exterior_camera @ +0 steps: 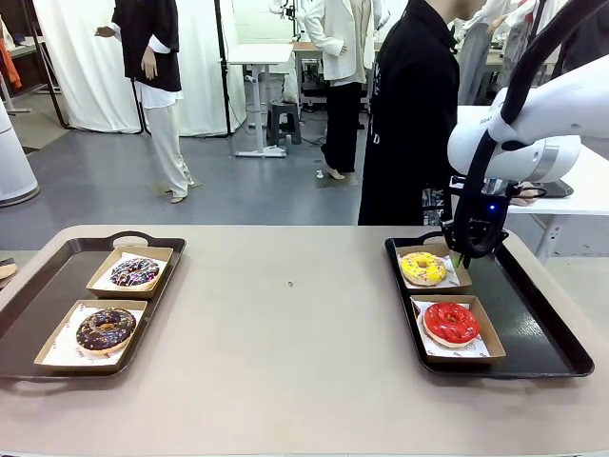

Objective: Individually package the donuts and arrange them on the tray.
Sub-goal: Place the picked Paper togo box on the Handle tray.

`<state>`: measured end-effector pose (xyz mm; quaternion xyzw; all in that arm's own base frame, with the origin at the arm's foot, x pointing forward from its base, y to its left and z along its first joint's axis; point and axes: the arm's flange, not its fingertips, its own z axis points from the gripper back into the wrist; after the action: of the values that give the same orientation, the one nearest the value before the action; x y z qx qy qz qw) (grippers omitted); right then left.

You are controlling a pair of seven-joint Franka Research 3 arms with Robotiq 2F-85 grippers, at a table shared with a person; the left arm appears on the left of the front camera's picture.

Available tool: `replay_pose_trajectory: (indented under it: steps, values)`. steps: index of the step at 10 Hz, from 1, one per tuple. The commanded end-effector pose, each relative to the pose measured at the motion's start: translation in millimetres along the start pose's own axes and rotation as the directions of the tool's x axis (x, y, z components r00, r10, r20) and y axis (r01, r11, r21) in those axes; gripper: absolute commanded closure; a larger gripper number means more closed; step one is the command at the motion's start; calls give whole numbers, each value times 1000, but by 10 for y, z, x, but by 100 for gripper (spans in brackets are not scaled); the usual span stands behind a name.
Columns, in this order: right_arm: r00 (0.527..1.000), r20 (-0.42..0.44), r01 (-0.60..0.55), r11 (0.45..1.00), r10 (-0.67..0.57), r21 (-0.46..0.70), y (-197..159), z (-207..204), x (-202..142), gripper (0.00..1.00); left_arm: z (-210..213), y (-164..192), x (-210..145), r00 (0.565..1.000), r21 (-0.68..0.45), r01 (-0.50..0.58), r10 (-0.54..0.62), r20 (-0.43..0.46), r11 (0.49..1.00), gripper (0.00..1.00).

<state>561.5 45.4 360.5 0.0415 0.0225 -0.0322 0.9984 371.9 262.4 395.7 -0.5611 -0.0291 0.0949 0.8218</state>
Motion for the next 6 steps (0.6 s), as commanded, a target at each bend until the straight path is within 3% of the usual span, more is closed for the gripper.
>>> replay_pose_trajectory:
  steps: [1, 3, 4, 5, 6]
  values:
    - [1000, 8, -13, 1000, 13, -6, 1, 39, 11, 0, 1, -16, -6, 1000, -13, -8, 8, 13, 1000, 0]
    - [1000, 2, -11, 1000, 11, -4, -1, 44, 17, 0, 1, -16, -6, 1000, -13, -8, 8, 13, 1000, 0]
    - [1000, -5, -13, 1000, 13, -6, 6, 38, 21, 6, 1, -16, -6, 1000, -13, -8, 8, 13, 1000, 0]
    - [1000, -9, -15, 1000, 15, -6, 10, 39, 18, 0, 1, -16, -6, 1000, -13, -8, 8, 13, 1000, 0]
    - [1000, -11, -15, 1000, 15, -7, 8, 44, 13, 0, 1, -16, -6, 1000, -13, -8, 8, 13, 1000, 0]
